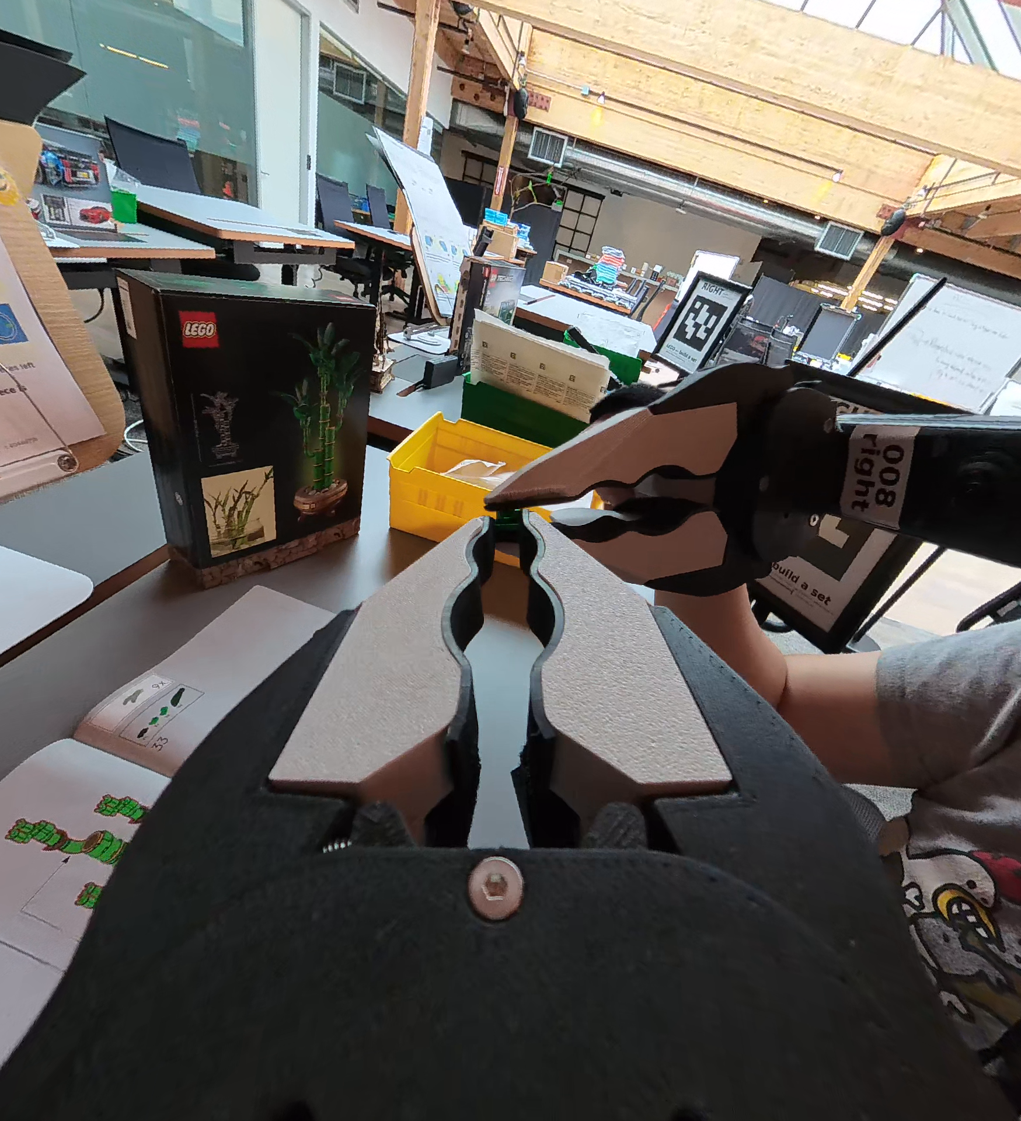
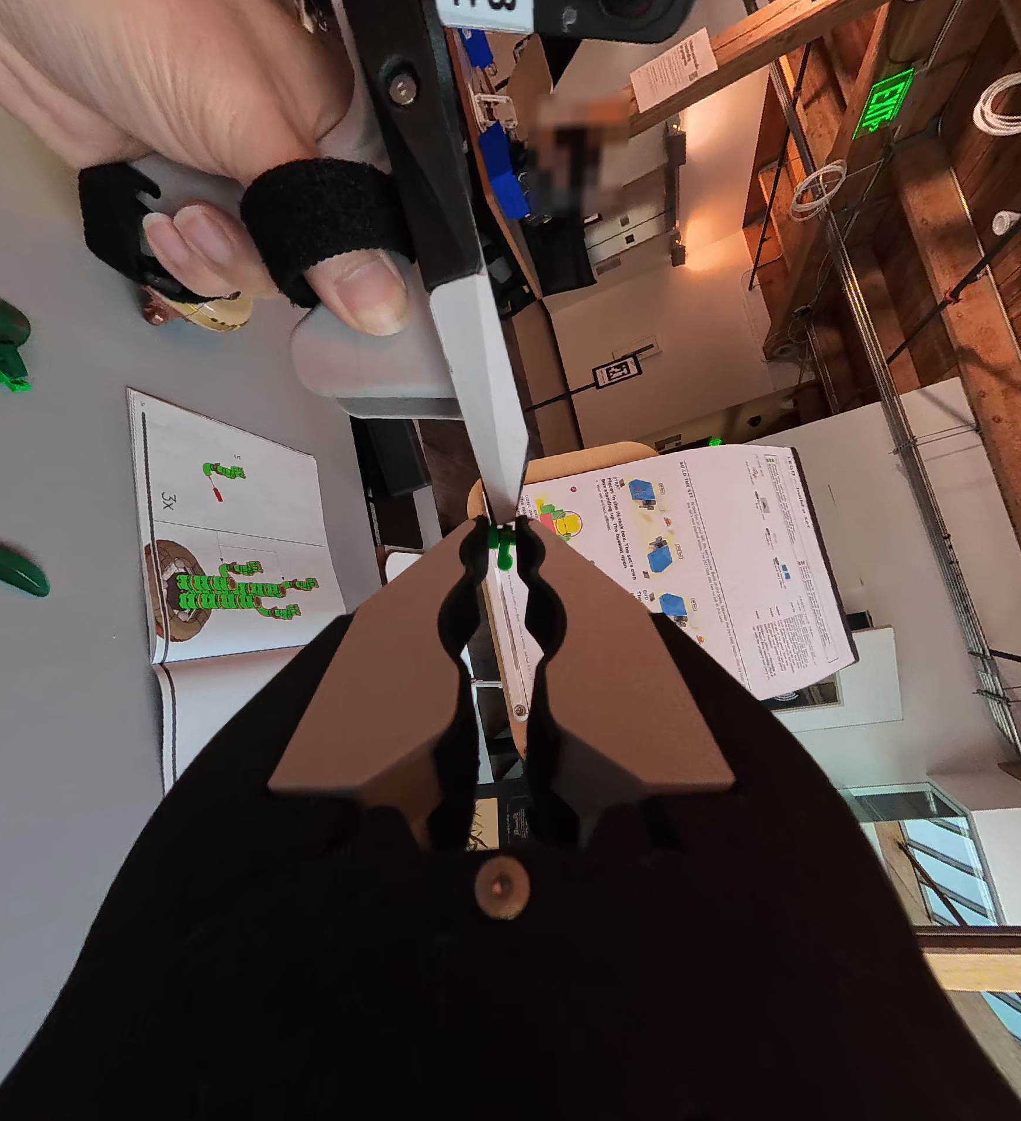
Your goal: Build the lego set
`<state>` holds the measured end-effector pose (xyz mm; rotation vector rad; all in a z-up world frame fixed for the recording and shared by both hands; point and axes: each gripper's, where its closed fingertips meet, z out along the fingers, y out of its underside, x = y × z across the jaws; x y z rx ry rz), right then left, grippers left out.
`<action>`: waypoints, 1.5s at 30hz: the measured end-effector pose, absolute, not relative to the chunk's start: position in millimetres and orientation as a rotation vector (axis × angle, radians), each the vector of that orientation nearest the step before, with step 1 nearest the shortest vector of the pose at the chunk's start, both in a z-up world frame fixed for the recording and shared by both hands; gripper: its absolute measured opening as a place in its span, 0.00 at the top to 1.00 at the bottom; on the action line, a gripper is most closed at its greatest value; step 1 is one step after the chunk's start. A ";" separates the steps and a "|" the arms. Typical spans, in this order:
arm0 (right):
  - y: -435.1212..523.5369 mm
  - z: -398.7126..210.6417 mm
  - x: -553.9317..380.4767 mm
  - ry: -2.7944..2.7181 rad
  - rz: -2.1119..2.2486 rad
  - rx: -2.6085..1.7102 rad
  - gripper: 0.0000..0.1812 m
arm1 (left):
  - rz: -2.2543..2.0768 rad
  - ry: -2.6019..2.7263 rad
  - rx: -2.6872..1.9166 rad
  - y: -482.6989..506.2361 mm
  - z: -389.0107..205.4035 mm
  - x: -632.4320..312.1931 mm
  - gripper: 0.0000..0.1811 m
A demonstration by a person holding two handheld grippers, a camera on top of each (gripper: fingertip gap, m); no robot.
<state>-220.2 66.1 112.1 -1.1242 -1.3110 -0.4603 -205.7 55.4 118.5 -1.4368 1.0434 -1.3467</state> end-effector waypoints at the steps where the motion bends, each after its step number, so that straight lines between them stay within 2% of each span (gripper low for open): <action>1: 66.1 109.9 -220.8 -1.321 -0.465 -1.126 0.97 | -1.340 1.049 -1.442 55.6 117.2 -205.9 0.97; 10: 62.4 125.3 -227.3 -1.234 -0.370 -1.077 0.97 | -1.477 0.996 -1.384 52.9 130.8 -212.6 0.97; 15: 58.9 134.6 -226.2 -1.196 -0.342 -1.071 0.92 | -1.679 0.891 -1.333 55.7 144.9 -225.2 0.97; 20: 58.0 135.5 -225.9 -1.195 -0.349 -1.068 0.90 | -1.632 0.924 -1.367 56.3 139.1 -224.6 0.97; 31: 49.2 134.4 -229.4 -1.247 -0.346 -1.017 0.96 | -1.654 1.024 -1.314 36.2 143.8 -221.6 0.97; 35: 40.1 145.7 -224.7 -1.217 -0.307 -1.002 0.97 | -1.680 0.965 -1.274 41.0 154.7 -231.7 0.85; 45: 32.2 151.6 -220.2 -1.219 -0.339 -1.004 0.97 | -1.675 1.062 -1.215 20.6 157.6 -225.4 0.86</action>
